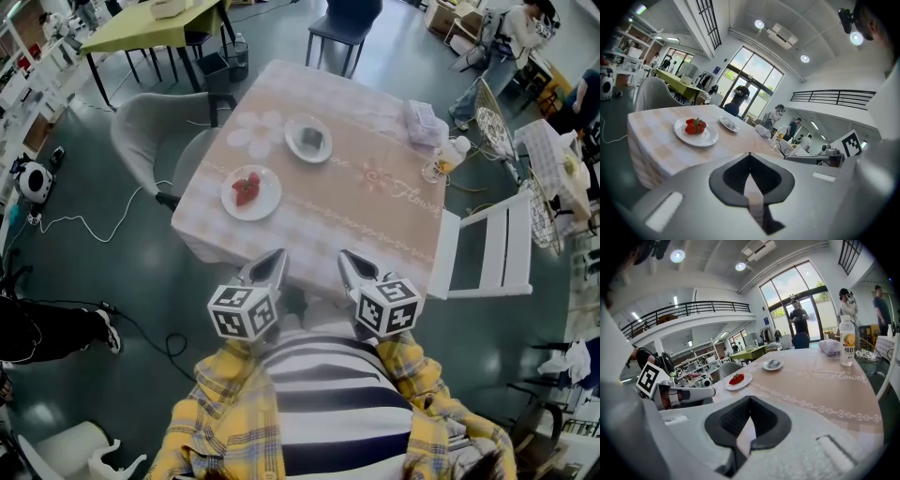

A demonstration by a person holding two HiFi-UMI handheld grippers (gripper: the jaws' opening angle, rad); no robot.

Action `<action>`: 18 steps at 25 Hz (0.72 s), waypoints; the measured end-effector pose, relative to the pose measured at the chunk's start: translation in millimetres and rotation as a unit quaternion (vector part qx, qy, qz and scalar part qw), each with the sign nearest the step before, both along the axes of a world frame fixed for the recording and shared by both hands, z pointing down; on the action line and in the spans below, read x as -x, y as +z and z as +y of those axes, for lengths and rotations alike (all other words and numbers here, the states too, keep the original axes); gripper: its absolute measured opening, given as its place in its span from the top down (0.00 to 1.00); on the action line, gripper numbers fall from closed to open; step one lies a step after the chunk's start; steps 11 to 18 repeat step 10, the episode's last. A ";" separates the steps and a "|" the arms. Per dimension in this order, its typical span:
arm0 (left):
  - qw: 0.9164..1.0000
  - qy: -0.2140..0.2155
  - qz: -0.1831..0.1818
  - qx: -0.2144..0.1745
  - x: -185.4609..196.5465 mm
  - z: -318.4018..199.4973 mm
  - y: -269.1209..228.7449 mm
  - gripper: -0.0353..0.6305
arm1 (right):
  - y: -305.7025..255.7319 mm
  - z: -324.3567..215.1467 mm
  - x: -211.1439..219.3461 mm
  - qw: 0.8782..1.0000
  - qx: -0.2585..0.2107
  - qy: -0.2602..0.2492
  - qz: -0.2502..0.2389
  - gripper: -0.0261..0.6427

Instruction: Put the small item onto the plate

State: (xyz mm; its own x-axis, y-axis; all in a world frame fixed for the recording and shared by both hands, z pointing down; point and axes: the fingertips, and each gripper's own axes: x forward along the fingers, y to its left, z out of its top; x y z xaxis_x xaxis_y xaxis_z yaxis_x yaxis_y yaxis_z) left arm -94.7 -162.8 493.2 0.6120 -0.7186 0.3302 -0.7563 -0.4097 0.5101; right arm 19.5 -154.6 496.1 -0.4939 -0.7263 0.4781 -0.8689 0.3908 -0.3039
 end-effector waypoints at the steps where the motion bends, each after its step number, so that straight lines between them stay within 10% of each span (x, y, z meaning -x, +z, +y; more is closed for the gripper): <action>1: 1.000 0.000 -0.001 0.000 -0.4 -0.1 0.4 0.94 | 0.5 0.0 0.6 1.000 0.000 -0.001 0.000 0.97; 18: 1.000 -0.001 -0.004 0.003 -6.3 4.5 -0.4 0.94 | 2.7 4.5 2.5 1.000 0.005 -0.016 0.003 0.97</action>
